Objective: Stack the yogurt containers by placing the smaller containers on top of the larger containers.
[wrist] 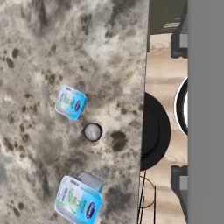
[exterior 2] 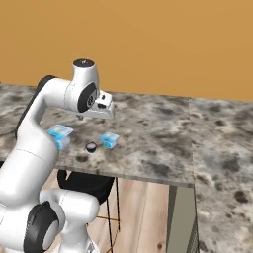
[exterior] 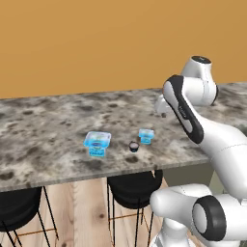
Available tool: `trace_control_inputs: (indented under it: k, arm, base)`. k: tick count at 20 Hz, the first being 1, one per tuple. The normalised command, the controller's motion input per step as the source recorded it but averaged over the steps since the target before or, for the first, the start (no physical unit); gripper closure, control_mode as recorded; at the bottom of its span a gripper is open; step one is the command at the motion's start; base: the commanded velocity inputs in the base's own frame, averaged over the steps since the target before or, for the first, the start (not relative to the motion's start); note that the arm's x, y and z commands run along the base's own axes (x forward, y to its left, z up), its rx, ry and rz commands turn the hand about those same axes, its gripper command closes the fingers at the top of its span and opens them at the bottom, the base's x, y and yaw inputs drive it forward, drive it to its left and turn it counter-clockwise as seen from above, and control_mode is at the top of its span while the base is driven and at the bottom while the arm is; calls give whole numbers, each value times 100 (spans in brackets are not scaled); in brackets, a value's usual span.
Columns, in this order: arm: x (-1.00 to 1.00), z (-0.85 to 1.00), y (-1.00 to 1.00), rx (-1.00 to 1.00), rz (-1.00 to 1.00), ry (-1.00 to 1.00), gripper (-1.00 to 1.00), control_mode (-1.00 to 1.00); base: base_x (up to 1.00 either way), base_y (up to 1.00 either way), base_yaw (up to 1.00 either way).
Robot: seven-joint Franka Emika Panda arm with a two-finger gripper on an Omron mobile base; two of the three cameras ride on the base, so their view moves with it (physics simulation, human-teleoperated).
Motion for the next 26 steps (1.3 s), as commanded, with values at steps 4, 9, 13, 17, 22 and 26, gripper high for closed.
trace_control_inputs:
  k: [4, 9, 13, 17, 22, 26]
  arm:
    - [0, -35, -6, 10, 0, 0, -100, -100]
    - [0, -31, -17, 17, 0, 0, -100, -100]
    - [1, -31, -8, 14, 0, 0, -100, -100]
    - [6, -26, -6, 14, 0, 1, -100, -100]
    - [16, -23, -4, 14, 0, 0, -100, -100]
    - [19, -21, -3, 14, 0, 1, -100, -100]
  base:
    - [0, 0, 0]
    - [0, 0, 0]
    - [0, 0, 0]
    - [0, 0, 0]
    - [0, 0, 0]
    - [0, 0, 0]
